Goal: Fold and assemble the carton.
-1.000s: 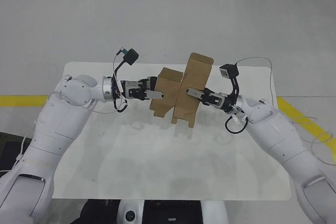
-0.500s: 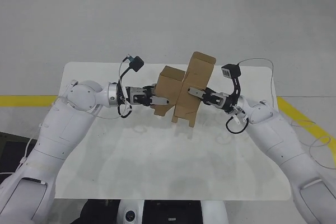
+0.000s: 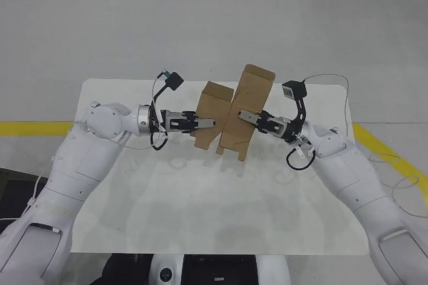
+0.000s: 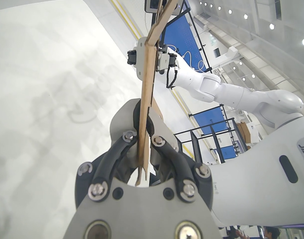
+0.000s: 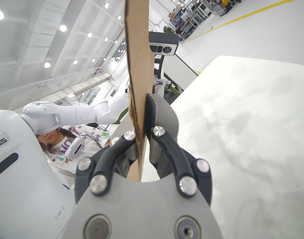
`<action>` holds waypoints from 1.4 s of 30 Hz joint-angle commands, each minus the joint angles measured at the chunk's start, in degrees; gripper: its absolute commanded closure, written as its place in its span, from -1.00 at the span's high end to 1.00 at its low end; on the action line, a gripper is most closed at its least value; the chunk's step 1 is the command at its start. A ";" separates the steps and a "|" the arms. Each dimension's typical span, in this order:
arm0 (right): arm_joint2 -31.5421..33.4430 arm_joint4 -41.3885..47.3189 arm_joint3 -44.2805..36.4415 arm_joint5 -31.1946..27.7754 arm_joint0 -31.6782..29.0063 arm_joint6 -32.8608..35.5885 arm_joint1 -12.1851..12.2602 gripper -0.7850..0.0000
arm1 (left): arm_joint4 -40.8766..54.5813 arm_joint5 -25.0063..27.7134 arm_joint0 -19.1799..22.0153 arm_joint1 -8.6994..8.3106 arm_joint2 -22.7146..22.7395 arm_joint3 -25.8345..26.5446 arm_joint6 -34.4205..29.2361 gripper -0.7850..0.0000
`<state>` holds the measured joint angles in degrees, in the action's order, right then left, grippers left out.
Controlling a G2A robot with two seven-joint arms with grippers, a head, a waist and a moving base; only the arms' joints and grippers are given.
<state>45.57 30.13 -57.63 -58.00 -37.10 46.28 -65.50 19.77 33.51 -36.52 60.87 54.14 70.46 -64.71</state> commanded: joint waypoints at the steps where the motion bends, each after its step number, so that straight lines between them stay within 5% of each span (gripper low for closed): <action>1: 0.64 0.04 0.24 0.00 -0.25 0.00 -0.10 1.00 | 0.73 -0.40 0.24 0.04 0.13 -0.25 -0.46 -1.00; 9: 3.47 -1.88 1.34 0.66 -0.38 0.66 0.70 1.00 | 2.03 -4.75 2.23 -0.45 1.63 -1.54 -6.22 -1.00; 17: 5.43 -0.73 -2.45 10.88 -0.56 10.89 4.31 1.00 | 4.25 -11.72 4.57 -1.26 1.37 -0.75 -17.79 -1.00; 23: 7.55 1.40 -7.94 19.27 -2.91 19.29 7.90 1.00 | 5.44 -14.56 4.34 -2.12 0.26 1.43 -20.64 -1.00; 38: 7.16 2.51 -15.46 20.96 -6.83 20.99 12.99 0.99 | 7.73 -17.22 4.00 -4.34 -6.94 5.59 -23.29 -1.00; 40: 5.97 2.39 -15.60 20.92 -6.58 20.95 13.20 0.35 | 8.59 -17.22 4.32 -4.52 -7.65 5.33 -23.29 -1.00; 42: 4.59 2.56 -16.04 20.51 -6.22 20.54 13.32 0.13 | 9.48 -17.22 4.59 -4.66 -8.39 5.07 -23.29 -1.00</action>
<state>50.94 32.57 -73.44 -37.26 -43.54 67.04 -52.24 28.77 16.29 -32.09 56.29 46.19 75.69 -88.00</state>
